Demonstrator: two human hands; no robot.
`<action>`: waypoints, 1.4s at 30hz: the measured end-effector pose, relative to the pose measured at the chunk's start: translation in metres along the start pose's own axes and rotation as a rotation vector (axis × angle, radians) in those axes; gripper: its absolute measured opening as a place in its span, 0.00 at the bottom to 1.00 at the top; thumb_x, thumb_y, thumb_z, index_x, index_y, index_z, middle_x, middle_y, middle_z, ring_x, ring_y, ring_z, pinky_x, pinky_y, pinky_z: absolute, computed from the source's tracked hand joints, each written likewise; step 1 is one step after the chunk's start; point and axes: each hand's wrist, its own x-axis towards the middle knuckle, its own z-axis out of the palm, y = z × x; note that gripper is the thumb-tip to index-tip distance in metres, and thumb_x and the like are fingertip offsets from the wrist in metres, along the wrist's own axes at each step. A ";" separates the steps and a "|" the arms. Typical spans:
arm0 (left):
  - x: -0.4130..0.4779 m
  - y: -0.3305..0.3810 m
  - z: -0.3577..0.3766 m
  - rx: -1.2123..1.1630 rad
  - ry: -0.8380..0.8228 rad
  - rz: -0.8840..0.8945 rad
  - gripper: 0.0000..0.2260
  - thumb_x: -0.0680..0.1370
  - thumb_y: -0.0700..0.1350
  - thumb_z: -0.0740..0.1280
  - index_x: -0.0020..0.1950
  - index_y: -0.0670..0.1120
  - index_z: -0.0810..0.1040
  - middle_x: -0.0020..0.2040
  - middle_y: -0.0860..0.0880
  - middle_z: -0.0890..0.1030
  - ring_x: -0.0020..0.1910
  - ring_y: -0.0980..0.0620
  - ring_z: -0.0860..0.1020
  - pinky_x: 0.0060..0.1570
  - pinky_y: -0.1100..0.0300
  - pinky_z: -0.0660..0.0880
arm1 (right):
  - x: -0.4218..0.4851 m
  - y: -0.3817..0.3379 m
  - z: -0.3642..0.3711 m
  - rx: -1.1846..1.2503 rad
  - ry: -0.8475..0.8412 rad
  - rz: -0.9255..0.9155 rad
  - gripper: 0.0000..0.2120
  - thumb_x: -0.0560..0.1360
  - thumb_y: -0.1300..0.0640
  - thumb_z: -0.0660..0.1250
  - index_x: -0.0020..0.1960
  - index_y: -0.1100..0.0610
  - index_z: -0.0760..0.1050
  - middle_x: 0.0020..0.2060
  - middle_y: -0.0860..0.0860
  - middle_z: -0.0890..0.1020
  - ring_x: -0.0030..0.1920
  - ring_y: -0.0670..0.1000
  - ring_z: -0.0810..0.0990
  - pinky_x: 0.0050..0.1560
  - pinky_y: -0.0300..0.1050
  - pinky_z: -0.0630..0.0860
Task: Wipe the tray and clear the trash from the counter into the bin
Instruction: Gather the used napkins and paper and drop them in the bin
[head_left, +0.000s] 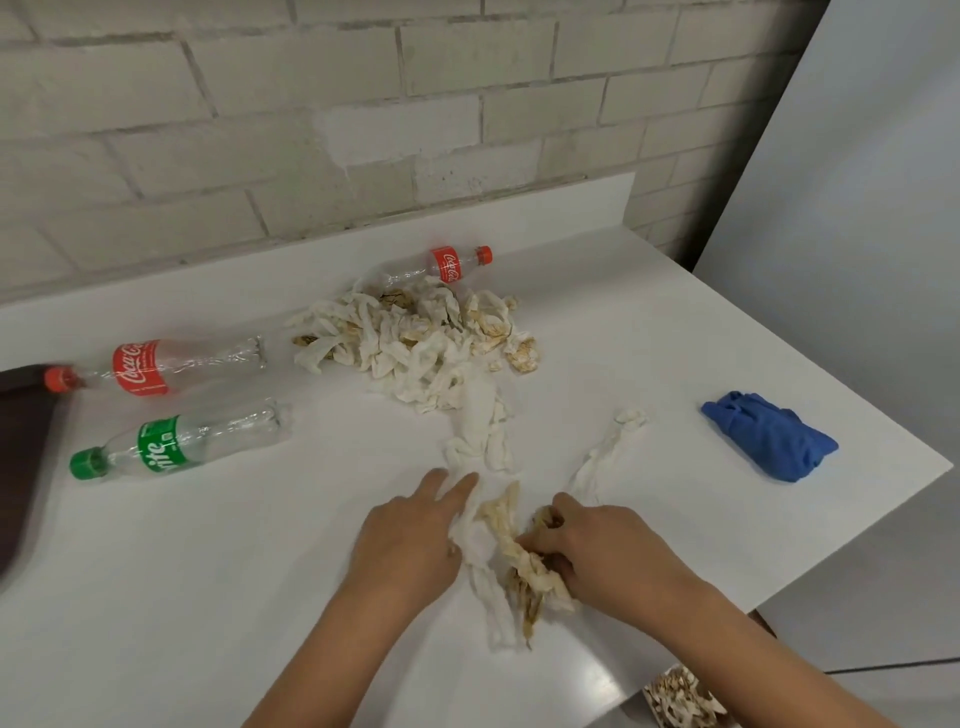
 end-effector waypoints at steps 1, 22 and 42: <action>0.008 0.001 0.005 0.011 -0.001 0.032 0.29 0.77 0.48 0.59 0.76 0.60 0.51 0.77 0.55 0.51 0.57 0.49 0.75 0.53 0.57 0.73 | 0.001 0.000 0.004 0.043 0.063 -0.009 0.20 0.76 0.52 0.51 0.61 0.40 0.75 0.47 0.50 0.73 0.36 0.53 0.77 0.30 0.41 0.66; -0.013 0.031 0.035 -0.383 0.304 -0.121 0.15 0.72 0.50 0.59 0.54 0.53 0.80 0.47 0.55 0.77 0.43 0.54 0.78 0.39 0.61 0.72 | -0.049 0.023 0.009 0.962 0.298 0.598 0.05 0.77 0.65 0.63 0.44 0.59 0.76 0.39 0.52 0.80 0.40 0.40 0.80 0.38 0.29 0.73; -0.024 0.319 0.090 -1.211 0.171 -0.114 0.08 0.67 0.49 0.74 0.32 0.48 0.78 0.36 0.50 0.83 0.37 0.53 0.80 0.41 0.58 0.75 | -0.257 0.178 0.039 1.098 0.272 0.539 0.18 0.75 0.71 0.62 0.32 0.53 0.70 0.25 0.34 0.77 0.28 0.34 0.74 0.32 0.28 0.69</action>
